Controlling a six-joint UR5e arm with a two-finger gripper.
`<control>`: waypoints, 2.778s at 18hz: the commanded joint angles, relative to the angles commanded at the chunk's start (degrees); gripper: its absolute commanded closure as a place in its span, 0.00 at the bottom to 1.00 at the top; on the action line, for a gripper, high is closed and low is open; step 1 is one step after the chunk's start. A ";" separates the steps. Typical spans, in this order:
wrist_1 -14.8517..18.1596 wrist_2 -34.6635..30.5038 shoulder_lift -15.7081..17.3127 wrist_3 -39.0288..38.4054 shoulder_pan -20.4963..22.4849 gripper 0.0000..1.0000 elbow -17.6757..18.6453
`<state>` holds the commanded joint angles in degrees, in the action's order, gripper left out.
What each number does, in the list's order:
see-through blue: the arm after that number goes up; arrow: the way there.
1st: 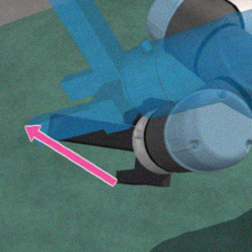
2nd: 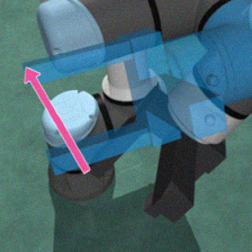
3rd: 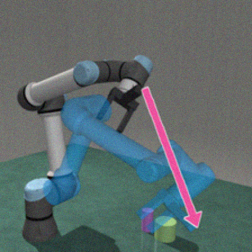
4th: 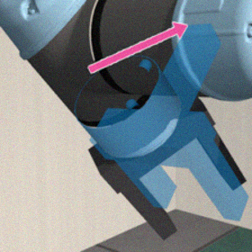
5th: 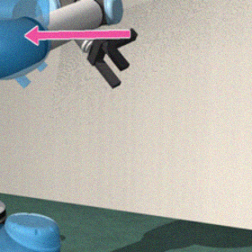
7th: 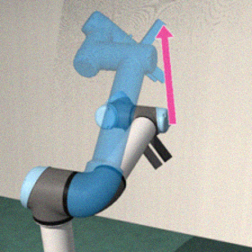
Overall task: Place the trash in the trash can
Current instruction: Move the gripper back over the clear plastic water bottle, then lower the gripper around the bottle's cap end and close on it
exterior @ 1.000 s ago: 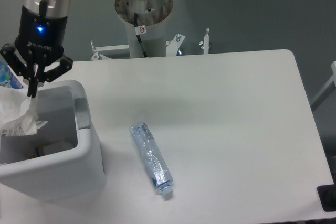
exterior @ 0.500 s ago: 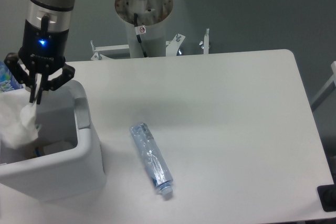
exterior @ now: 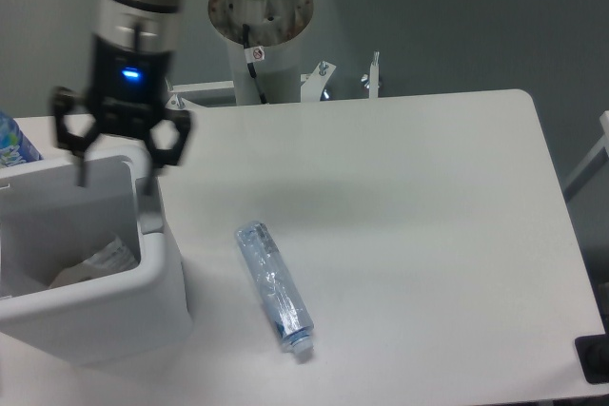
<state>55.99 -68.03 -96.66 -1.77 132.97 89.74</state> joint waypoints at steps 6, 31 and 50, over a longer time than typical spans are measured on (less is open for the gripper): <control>-0.17 -0.09 -10.20 4.23 6.33 0.10 -4.12; -6.15 -10.90 -29.45 3.70 2.40 0.17 -6.94; -6.59 -15.91 -34.56 -1.66 -0.43 0.17 -10.37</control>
<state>49.40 -83.93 -131.22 -3.42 132.54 79.37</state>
